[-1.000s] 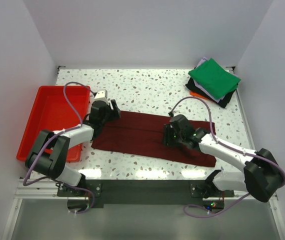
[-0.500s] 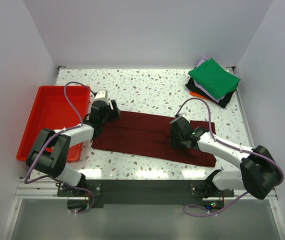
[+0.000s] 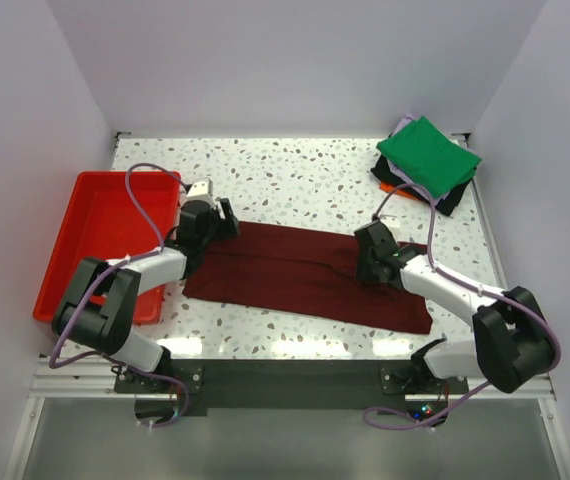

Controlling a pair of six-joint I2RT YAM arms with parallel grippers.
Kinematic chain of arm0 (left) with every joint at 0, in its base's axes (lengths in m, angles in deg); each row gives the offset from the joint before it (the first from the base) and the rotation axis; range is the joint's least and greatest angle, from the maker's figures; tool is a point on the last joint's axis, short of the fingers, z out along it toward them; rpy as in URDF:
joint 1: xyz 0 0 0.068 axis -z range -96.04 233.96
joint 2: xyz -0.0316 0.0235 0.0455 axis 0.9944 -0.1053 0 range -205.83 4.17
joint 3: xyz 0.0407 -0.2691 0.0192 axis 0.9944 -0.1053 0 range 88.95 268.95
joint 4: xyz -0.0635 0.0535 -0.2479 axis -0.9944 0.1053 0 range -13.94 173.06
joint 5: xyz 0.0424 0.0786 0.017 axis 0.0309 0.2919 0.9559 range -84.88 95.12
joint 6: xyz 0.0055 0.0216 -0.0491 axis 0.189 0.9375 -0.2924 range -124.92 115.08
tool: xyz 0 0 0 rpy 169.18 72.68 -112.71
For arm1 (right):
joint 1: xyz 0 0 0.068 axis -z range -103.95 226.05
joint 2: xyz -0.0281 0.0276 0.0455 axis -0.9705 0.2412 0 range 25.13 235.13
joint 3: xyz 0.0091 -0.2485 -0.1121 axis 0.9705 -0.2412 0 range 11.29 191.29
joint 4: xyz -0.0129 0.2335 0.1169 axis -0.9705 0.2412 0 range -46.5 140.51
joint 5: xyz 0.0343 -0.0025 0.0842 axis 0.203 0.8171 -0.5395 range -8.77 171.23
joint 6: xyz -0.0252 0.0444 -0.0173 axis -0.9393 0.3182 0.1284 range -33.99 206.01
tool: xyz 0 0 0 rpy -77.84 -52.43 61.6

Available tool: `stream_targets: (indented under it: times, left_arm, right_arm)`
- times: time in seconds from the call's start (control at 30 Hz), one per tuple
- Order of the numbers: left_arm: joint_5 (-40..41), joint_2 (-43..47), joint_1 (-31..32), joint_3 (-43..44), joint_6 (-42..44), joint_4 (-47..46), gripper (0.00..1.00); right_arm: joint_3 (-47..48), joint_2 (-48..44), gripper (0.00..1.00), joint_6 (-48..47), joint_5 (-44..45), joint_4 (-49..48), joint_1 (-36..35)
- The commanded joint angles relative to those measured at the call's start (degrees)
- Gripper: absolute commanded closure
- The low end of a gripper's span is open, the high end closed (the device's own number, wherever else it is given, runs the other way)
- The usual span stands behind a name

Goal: Fold and stack the t-shirts
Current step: Fold the tshirt

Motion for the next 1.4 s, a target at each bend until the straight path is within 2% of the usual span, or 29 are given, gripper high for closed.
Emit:
stream_targets:
  times: [0.0,0.1,0.3,0.5,1.0,1.23,1.37]
  left_arm:
    - [0.0,1.7,-0.6,0.4,1.2,-2.7,0.23]
    - [0.0,2.1,-0.7,0.2,1.2,-2.6,0.23]
    - [0.0,2.5,-0.7,0.1,1.2,-2.4,0.23]
    - [-0.3,2.5,-0.8,-0.1,1.3,-2.3,0.22]
    - [-0.3,2.5,-1.0,-0.2,1.5,-2.2,0.22]
    - [-0.3,2.4,-1.1,-0.2,1.6,-2.2,0.22]
    - [-0.5,2.1,-1.1,-0.1,1.5,-2.3,0.22]
  right_arm:
    - [3.4,0.5,0.50,-1.7,6.5,-2.7,0.1]
    - [4.2,-0.7,0.52,-2.4,7.9,-2.5,0.1]
    - [1.2,-7.6,0.53,-4.4,0.6,-4.8,-4.3]
    - [-1.9,-8.1,0.55,-3.4,-7.2,-7.2,-5.7]
    - [-1.2,1.1,0.58,-1.3,-4.3,-4.9,-5.6]
    - [-1.1,0.6,0.59,-0.1,-2.9,-4.3,-5.6]
    - [-1.6,-2.9,0.60,-0.4,-4.7,-3.5,-5.6]
